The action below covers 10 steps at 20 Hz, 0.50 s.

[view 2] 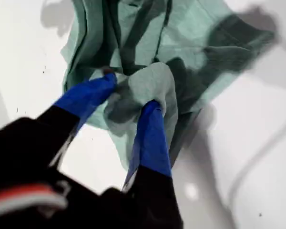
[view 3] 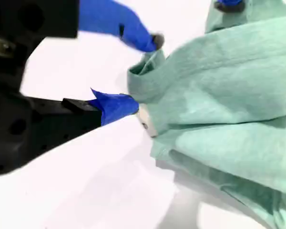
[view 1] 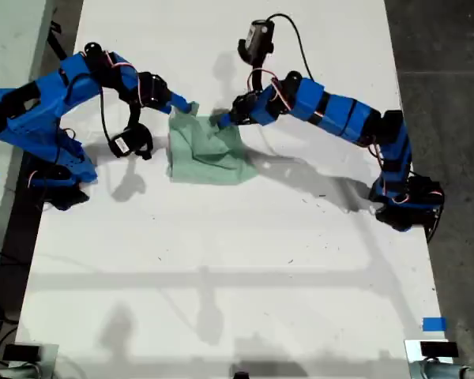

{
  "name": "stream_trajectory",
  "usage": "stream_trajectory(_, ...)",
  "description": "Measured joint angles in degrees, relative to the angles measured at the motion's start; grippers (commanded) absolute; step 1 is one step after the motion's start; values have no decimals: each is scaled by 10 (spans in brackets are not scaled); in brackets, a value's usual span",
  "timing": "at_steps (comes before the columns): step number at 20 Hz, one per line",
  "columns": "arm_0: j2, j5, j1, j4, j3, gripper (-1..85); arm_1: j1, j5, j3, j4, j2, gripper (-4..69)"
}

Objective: Fold tshirt

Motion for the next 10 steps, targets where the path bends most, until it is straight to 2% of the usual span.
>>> stream_trajectory(5,193,19,-145,-1,80,358,108,-23,1,110,130,131)
stream_trajectory(7,246,21,-152,-1,107,353,158,-42,49,139,209,129)
stream_trajectory(10,314,4,-131,-12,174,337,193,-55,185,149,319,122)
